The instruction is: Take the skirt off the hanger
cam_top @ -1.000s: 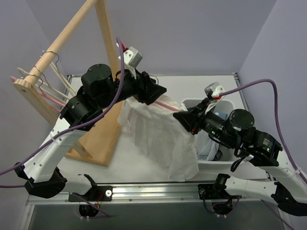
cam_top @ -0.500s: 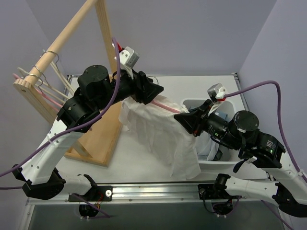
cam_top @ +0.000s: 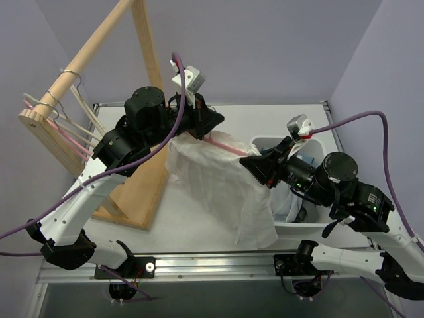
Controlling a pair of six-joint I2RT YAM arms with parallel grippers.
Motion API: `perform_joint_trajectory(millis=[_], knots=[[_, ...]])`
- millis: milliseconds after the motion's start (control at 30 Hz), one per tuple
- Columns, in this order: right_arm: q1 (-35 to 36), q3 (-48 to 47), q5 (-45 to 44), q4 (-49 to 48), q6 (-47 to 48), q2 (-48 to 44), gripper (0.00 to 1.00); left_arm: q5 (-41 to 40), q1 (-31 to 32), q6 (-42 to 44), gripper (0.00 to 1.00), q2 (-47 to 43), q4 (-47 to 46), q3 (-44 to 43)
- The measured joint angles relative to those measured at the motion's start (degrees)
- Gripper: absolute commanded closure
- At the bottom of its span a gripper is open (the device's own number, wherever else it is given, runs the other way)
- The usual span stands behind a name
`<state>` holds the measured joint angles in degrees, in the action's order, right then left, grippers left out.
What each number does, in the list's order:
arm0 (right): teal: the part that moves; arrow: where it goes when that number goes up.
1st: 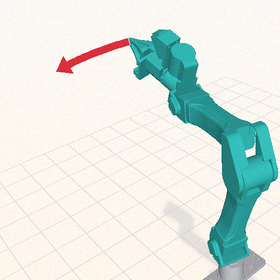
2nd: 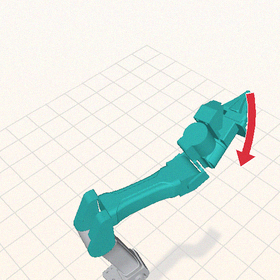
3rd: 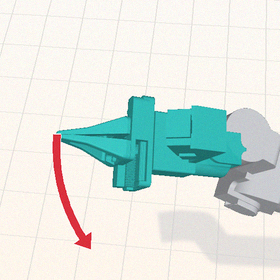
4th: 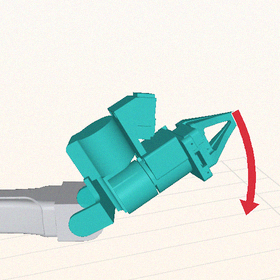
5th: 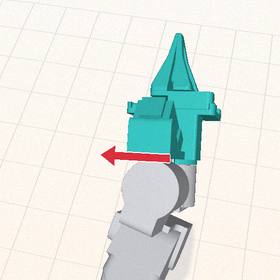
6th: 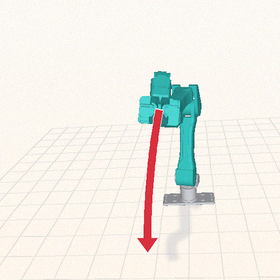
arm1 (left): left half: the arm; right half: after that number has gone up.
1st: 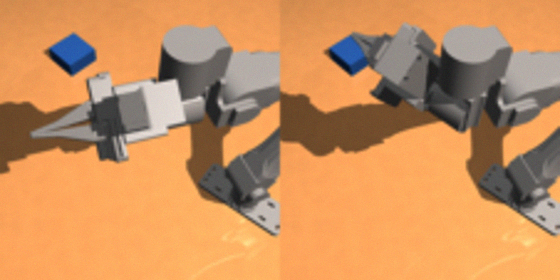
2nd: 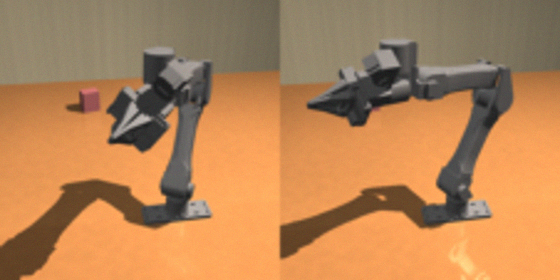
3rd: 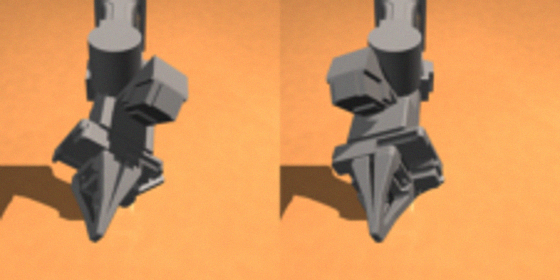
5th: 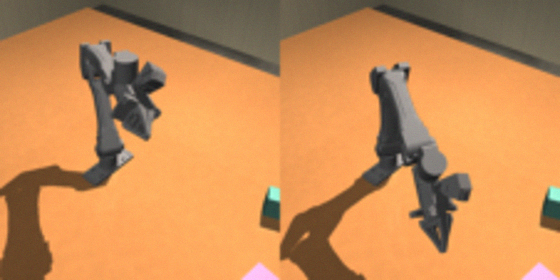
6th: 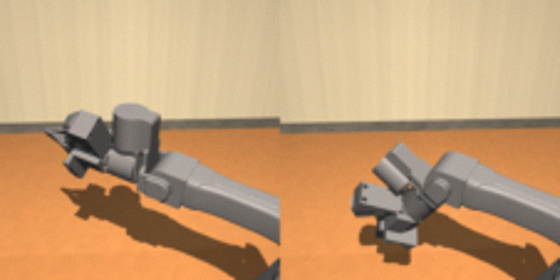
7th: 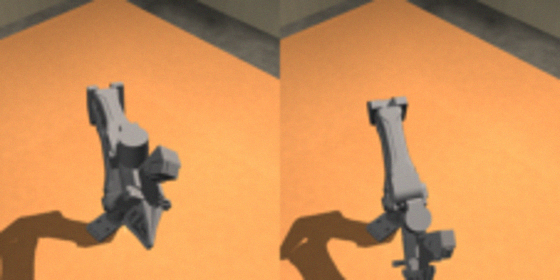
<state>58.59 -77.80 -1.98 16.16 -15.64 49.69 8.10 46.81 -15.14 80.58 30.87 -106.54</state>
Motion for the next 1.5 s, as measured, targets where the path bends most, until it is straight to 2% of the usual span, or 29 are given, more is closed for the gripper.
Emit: perform_joint_trajectory(millis=[33,100,333,433,500,533,567,733,767,800,867,933,1167,1267,1433,1500], knots=[[0.0,-0.26,-0.2,0.15,-0.26,0.2,0.71,-0.24,0.0,0.2,0.98,0.0,-0.02,-0.02],[0.0,-1.16,-0.59,0.37,-1.09,0.68,0.62,-0.79,0.0,0.63,0.98,0.0,0.09,-0.11],[0.0,-2.14,-3.28,-2.1,-3.19,-1.2,0.6,-1.79,0.13,0.48,0.98,0.2,0.7,-1.07],[0.0,-2.08,-4.35,-2.43,-3.89,-2.91,0.65,-2.1,0.13,0.48,0.98,0.22,0.68,-1.46],[0.0,-2.03,-4.87,-2.64,-4.15,-4.26,0.78,-2.25,0.13,0.44,0.98,0.24,0.68,-1.49],[0.0,-1.99,-5.11,-2.82,-4.28,-4.87,0.93,-2.29,0.13,0.39,0.98,0.31,0.66,-1.51],[0.0,-1.79,-5.2,-3.1,-4.42,-5.42,1.0,-2.29,0.13,0.37,0.98,0.35,0.66,-1.51],[0.0,-0.63,-5.33,-3.26,-5.38,-6.56,0.99,-2.34,0.13,0.31,0.98,0.74,0.66,-1.49],[0.0,-0.42,-5.33,-3.19,-5.42,-6.56,0.89,-2.34,0.13,0.31,0.98,0.83,0.63,-1.49],[0.0,-0.33,-5.31,-3.02,-5.68,-6.54,0.63,-2.34,0.13,0.31,0.98,0.9,0.63,-1.51],[0.0,-0.28,-5.38,-2.78,-5.73,-6.51,0.55,-2.34,0.13,0.31,0.98,1.03,0.63,-1.49],[0.0,-0.28,-5.33,-2.64,-5.57,-6.49,0.52,-2.34,0.13,0.31,0.98,1.07,0.63,-1.51],[0.0,-1.66,-5.01,-2.34,-5.31,-3.15,0.53,-2.32,0.13,0.28,0.98,1.07,0.63,-1.51],[0.0,-2.12,-4.96,-2.27,-4.98,-0.87,0.6,-2.32,0.11,0.28,0.98,1.09,0.63,-1.51],[0.0,-2.1,-5.25,-2.29,-4.24,0.55,0.8,-2.32,0.11,0.35,0.98,1.09,0.66,-1.51],[0.0,-2.1,-5.44,-2.38,-4.09,0.26,0.85,-2.27,0.13,0.31,0.98,1.09,0.63,-1.51]])
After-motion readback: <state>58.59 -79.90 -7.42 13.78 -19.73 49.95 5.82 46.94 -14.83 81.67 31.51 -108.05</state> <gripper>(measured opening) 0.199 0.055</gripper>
